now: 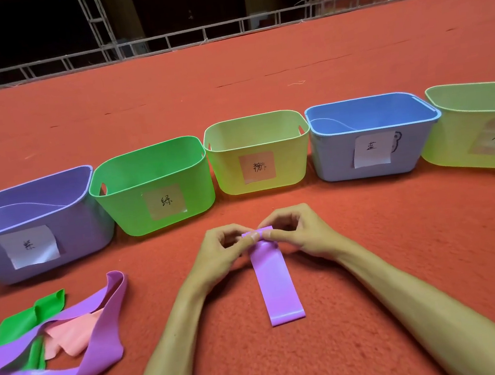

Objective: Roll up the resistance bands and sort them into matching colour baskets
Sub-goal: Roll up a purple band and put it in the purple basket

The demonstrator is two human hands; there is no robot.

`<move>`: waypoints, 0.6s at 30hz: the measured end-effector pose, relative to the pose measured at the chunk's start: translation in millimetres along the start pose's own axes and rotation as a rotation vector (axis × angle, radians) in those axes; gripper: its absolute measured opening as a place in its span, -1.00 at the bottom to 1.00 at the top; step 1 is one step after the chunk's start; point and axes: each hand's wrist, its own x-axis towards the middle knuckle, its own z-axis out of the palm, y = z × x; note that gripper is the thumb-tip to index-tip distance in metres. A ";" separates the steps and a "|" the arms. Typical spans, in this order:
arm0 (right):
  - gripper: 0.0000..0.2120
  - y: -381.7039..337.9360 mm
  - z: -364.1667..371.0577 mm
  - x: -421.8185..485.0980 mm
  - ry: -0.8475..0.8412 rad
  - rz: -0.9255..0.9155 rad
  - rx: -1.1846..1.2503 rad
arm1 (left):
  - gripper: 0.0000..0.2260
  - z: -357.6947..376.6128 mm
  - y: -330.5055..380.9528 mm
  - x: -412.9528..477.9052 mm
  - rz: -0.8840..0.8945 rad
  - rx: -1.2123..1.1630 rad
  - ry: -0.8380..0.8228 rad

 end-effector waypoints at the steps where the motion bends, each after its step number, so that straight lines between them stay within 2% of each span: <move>1: -0.87 -0.4 -0.2 -0.3 -0.004 -0.004 0.005 | -0.83 1.0 0.5 0.2 -0.014 -0.002 -0.011; 4: -0.86 1.0 -0.1 -0.4 0.002 0.000 -0.006 | -0.83 0.6 -3.4 2.6 -0.028 0.031 -0.021; 11: -0.86 3.2 1.2 3.3 0.016 0.066 -0.062 | -0.89 1.5 2.0 -1.6 -0.017 -0.058 0.042; 15: -0.88 2.9 1.6 1.9 0.007 0.057 -0.041 | -0.76 -1.8 -0.9 -0.6 0.058 -0.011 0.052; 18: -0.87 0.3 -0.3 1.5 0.026 0.022 -0.019 | -0.78 1.1 1.3 -0.5 -0.014 -0.035 0.038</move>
